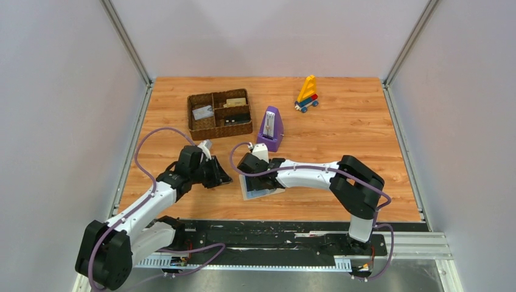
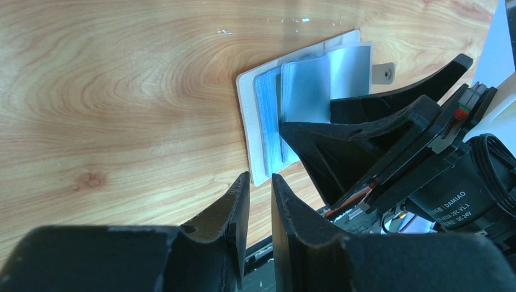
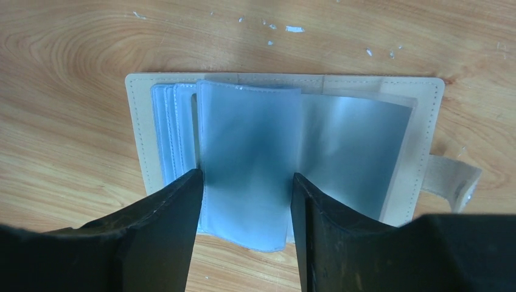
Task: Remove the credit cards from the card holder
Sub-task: Remove the credit card from the card holder.
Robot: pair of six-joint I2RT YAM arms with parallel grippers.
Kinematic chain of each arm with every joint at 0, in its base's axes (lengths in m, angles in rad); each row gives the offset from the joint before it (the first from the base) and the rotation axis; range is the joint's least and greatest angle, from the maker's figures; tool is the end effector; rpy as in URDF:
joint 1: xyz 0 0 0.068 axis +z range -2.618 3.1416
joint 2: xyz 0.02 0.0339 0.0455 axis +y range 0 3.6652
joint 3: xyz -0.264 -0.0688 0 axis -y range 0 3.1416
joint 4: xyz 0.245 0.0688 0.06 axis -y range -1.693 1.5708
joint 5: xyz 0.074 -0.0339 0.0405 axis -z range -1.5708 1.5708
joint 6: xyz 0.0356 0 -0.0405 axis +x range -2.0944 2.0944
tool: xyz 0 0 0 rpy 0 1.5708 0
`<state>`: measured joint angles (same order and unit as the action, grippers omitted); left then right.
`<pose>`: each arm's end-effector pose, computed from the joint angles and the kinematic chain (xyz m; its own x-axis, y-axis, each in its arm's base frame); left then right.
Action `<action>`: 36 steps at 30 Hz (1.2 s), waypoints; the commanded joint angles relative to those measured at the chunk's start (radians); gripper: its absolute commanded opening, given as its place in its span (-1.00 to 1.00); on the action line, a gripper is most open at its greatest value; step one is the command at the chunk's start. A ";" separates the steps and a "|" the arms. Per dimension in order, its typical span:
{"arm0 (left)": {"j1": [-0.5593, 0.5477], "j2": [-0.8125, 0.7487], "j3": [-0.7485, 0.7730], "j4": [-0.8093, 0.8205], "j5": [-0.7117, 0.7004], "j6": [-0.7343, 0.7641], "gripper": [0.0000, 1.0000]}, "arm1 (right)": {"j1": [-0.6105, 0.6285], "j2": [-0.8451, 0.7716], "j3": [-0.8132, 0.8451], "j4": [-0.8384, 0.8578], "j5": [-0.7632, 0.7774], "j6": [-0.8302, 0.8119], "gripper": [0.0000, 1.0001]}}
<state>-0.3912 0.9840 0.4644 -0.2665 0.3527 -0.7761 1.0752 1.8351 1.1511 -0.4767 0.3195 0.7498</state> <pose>0.1730 -0.0846 0.1878 -0.8756 -0.3500 -0.3330 -0.0418 0.7417 -0.6694 0.1809 0.3111 0.1612 -0.8477 -0.2076 -0.4881 -0.2704 0.9608 0.0609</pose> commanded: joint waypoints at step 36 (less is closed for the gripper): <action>-0.009 0.436 0.053 0.435 0.300 -0.042 -0.56 | -0.153 -0.250 -0.404 0.575 -0.429 0.064 -0.43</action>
<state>-0.3923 1.3937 0.4698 0.0917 0.6209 -0.8017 0.9321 1.6245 0.7574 -0.0017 -0.0467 0.7963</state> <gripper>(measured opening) 0.222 0.290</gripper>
